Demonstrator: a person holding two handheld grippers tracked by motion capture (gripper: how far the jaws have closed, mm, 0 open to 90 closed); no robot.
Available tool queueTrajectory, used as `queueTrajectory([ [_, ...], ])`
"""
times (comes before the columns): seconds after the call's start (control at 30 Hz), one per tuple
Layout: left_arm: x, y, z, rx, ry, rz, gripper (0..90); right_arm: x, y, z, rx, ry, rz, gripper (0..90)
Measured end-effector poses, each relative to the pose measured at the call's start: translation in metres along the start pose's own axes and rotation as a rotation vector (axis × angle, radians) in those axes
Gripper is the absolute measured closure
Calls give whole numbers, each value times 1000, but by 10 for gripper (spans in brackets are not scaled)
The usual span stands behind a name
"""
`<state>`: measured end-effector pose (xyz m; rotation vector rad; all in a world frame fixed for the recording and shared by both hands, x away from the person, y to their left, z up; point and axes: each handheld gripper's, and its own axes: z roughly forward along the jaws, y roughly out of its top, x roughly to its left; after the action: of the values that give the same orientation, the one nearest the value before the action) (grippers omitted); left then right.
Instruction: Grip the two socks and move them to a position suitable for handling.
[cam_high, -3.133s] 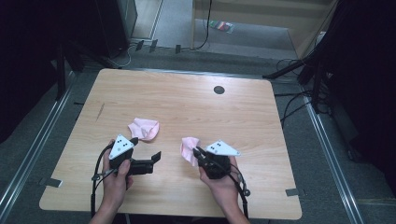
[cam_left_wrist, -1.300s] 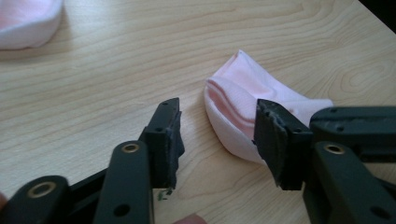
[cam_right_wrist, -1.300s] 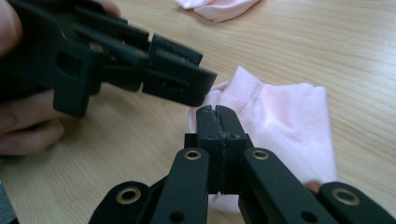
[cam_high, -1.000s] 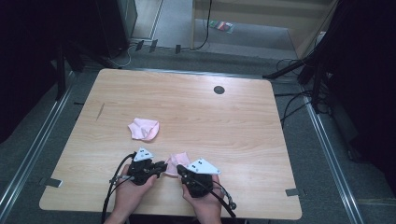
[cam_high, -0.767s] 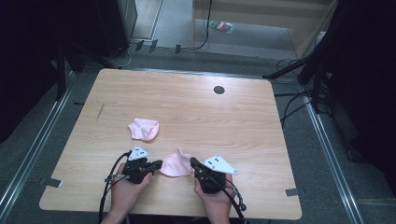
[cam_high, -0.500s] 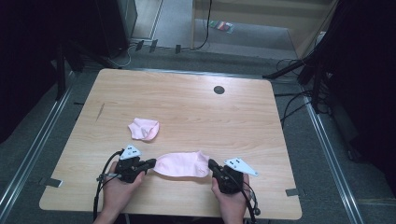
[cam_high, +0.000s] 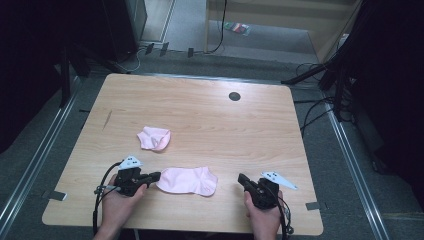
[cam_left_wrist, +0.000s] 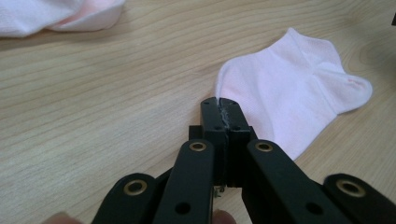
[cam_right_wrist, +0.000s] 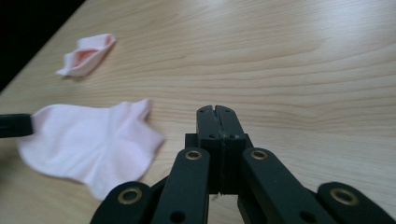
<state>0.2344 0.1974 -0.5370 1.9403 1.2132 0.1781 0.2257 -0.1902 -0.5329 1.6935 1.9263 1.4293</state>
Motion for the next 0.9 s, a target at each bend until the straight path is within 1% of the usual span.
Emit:
queueTrajectory([
  [0.03,-3,0,2,6,-5,13,900,2,-1,2,2,41,-10,900],
  [0.07,-6,0,4,7,-7,24,900,7,-2,4,17,70,-21,880],
  [0.1,-8,0,5,15,-1,33,900,13,-3,10,35,92,-50,791],
  [0.13,-8,0,6,19,-2,42,900,19,-5,15,37,95,-83,741],
  [0.17,-9,0,7,17,-15,41,900,26,-6,20,36,87,-124,714],
  [0.23,-12,0,8,20,-37,54,900,37,-8,31,48,71,-200,648],
  [0.27,-13,0,8,24,-45,58,900,42,-10,37,44,54,-248,612],
  [0.3,-14,-1,9,24,-40,65,900,45,-10,40,40,37,-278,599],
  [0.33,-14,-1,9,23,-33,65,900,48,-11,44,44,12,-319,579],
  [0.37,-14,-2,10,26,-23,70,900,49,-12,47,44,-10,-348,559],
  [0.4,-13,-2,10,24,-20,66,900,49,-13,51,48,-56,-386,548],
  [0.43,-12,-3,10,28,-22,64,900,48,-13,53,63,-83,-385,555],
  [0.47,-11,-3,10,28,-21,63,900,47,-13,54,72,-90,-383,574],
  [0.5,-10,-3,10,27,-22,62,900,45,-12,55,92,-84,-365,603],
  [0.57,-10,-3,9,24,-17,61,900,43,-12,55,100,-63,-355,731],
  [0.6,-10,-2,9,17,-13,63,900,43,-12,54,111,-68,-362,823],
  [0.63,-10,-2,8,20,-8,64,900,43,-13,53,112,-73,-362,880],
  [0.7,-10,-3,6,12,18,77,900,40,-11,50,127,-61,-327,899],
  [0.73,-9,-2,6,18,27,81,900,38,-10,49,130,-59,-322,900],
  [0.77,-8,-2,5,26,40,86,900,37,-9,48,131,-67,-318,900],
  [0.83,-6,-3,4,27,63,86,900,33,-9,45,139,-60,-305,900],
  [0.9,-4,-3,4,42,84,99,900,31,-8,43,139,-74,-313,900],
])
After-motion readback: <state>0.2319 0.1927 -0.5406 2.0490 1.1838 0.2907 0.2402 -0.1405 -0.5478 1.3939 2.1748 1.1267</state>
